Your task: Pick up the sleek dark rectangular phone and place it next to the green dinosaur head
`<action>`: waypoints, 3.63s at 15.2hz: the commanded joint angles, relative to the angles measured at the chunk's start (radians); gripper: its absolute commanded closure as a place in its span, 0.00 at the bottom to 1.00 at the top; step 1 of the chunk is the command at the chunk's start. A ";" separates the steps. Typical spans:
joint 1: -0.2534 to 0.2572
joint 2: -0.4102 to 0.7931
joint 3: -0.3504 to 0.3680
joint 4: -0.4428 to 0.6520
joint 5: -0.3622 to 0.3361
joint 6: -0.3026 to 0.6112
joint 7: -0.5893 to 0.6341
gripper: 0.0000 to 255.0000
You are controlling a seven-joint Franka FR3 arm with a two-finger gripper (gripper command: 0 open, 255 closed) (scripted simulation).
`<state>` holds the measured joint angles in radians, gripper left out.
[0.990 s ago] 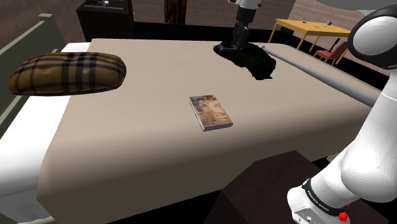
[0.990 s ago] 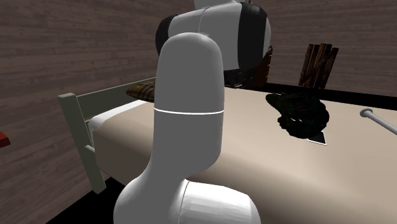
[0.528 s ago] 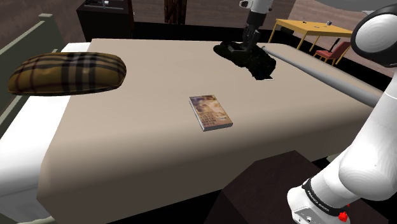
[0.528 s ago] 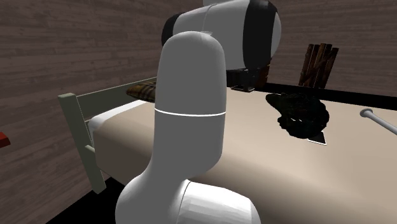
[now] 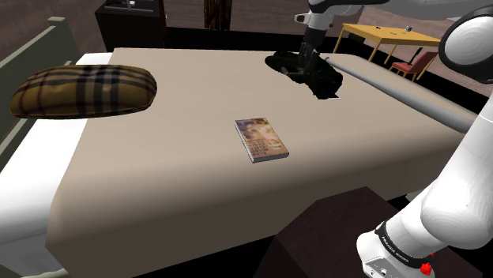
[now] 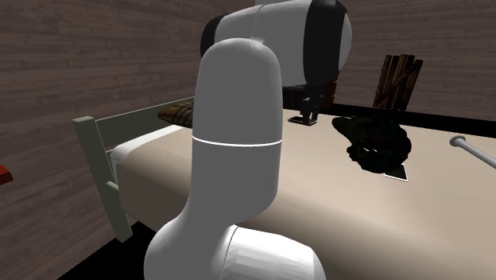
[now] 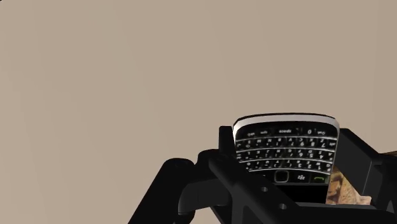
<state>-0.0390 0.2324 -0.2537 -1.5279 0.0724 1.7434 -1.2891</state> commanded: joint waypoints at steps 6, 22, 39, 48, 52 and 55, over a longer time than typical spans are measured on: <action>0.002 0.002 0.002 -0.093 0.002 0.096 -0.003 1.00; 0.002 0.049 0.007 -0.247 0.019 0.294 -0.017 1.00; -0.002 0.110 0.015 -0.316 0.040 0.423 -0.032 1.00; -0.001 0.095 0.013 -0.303 0.035 0.395 -0.028 0.00; 0.001 0.058 0.008 -0.257 0.022 0.314 -0.020 0.00; 0.001 0.058 0.008 -0.257 0.022 0.314 -0.020 0.00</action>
<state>-0.0380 0.2905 -0.2459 -1.7867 0.0946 2.0592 -1.3090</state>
